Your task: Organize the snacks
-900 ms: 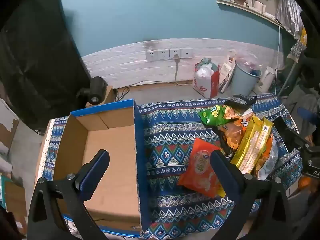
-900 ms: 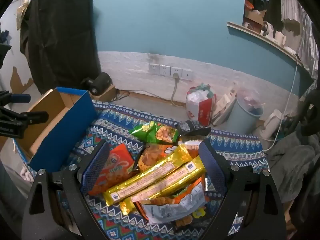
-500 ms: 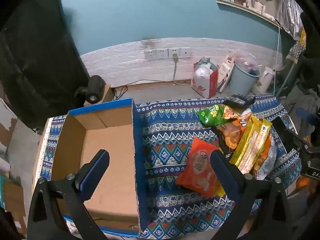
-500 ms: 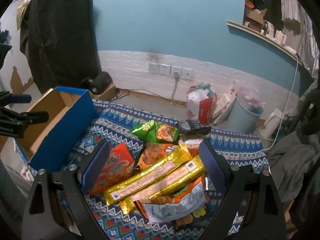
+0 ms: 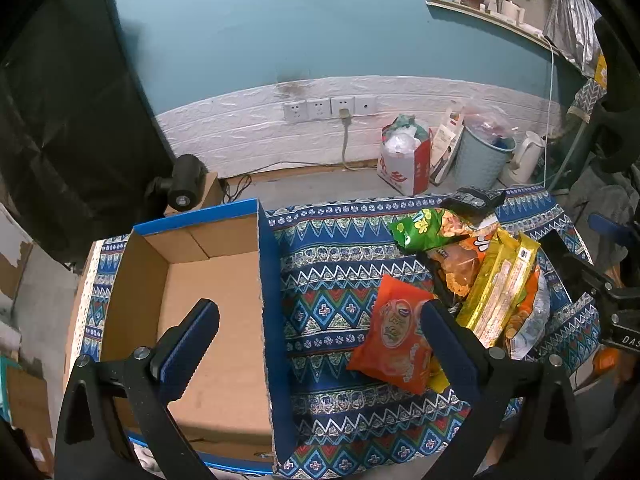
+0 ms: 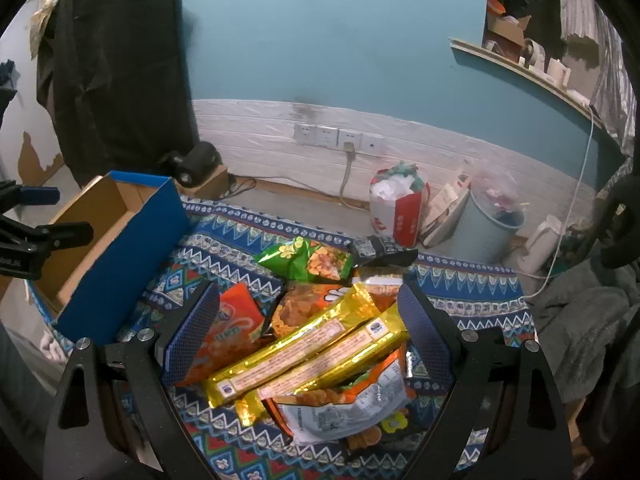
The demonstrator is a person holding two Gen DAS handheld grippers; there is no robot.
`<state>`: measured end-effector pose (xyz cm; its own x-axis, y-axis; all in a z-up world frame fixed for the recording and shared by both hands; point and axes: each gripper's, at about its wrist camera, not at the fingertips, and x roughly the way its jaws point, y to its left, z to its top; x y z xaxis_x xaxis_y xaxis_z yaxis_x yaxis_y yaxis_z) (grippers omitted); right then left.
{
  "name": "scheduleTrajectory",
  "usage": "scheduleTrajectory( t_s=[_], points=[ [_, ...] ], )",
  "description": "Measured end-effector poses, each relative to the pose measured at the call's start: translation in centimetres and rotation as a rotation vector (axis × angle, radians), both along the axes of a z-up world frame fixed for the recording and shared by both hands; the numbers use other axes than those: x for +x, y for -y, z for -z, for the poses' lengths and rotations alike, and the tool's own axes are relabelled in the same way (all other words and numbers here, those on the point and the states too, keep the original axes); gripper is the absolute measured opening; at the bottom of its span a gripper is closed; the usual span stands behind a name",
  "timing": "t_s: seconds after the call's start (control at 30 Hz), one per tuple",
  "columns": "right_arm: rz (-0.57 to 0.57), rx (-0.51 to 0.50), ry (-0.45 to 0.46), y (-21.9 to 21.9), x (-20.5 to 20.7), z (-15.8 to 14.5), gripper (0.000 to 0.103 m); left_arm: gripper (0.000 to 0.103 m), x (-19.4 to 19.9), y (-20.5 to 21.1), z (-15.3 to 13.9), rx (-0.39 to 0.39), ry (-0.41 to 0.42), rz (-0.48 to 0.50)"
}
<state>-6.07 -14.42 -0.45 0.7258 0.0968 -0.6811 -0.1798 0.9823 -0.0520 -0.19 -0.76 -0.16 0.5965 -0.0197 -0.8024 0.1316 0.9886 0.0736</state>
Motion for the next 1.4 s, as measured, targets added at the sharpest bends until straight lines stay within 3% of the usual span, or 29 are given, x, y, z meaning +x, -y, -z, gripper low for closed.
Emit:
scheduleTrajectory(
  t_s=[1.4],
  points=[
    [0.021, 0.001, -0.020, 0.60, 0.27, 0.34, 0.089, 0.102, -0.17, 0.55, 0.34, 0.000, -0.011, 0.017]
  ],
)
